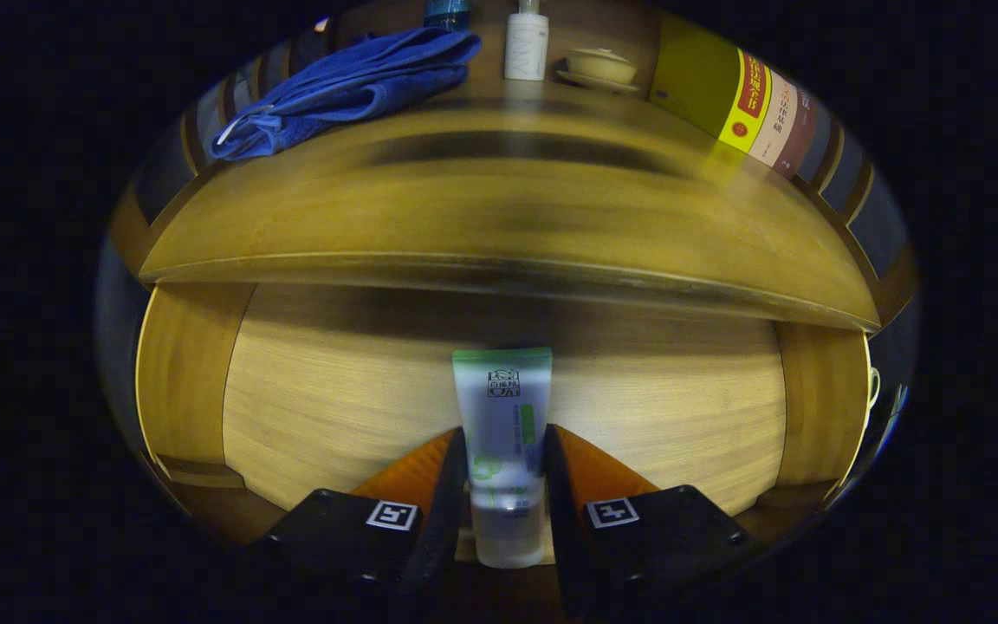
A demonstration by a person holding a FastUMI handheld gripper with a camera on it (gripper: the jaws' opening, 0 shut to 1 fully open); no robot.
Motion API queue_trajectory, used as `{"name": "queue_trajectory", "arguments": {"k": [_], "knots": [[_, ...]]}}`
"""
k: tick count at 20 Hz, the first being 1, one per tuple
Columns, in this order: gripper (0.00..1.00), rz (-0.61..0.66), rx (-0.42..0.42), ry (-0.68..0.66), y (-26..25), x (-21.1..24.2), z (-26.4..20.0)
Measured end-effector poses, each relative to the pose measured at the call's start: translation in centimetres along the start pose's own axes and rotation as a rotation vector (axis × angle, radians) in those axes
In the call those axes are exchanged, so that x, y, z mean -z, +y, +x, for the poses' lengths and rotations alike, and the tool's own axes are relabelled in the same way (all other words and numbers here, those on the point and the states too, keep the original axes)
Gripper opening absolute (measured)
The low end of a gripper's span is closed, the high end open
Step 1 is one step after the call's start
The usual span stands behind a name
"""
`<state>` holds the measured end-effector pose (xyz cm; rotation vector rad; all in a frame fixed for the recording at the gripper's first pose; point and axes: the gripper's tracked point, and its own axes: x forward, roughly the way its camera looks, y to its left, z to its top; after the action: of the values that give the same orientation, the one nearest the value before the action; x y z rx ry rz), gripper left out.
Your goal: Pull open the drawer, take out the items inside it, and place them on the countertop above the cabinet.
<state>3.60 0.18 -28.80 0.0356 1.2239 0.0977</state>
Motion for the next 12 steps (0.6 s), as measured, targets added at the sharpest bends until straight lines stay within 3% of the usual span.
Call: {"name": "queue_trajectory", "arguments": {"k": [5,6,7,8,9,10,12], "knots": [[0.56,-0.017,-0.021,-0.132,0.3,-3.1,-6.3],[0.57,-0.014,-0.032,-0.155,1.6,-1.3,-9.4],[0.57,-0.006,-0.046,-0.179,0.2,-2.8,-10.8],[0.57,-0.006,-0.058,-0.205,1.2,-3.9,-6.7],[0.57,-0.011,-0.061,-0.233,0.6,-4.6,-6.1],[0.57,-0.018,-0.060,-0.259,1.0,-4.6,-9.9],[0.56,-0.014,-0.069,-0.289,1.2,-4.6,-11.7]]}}
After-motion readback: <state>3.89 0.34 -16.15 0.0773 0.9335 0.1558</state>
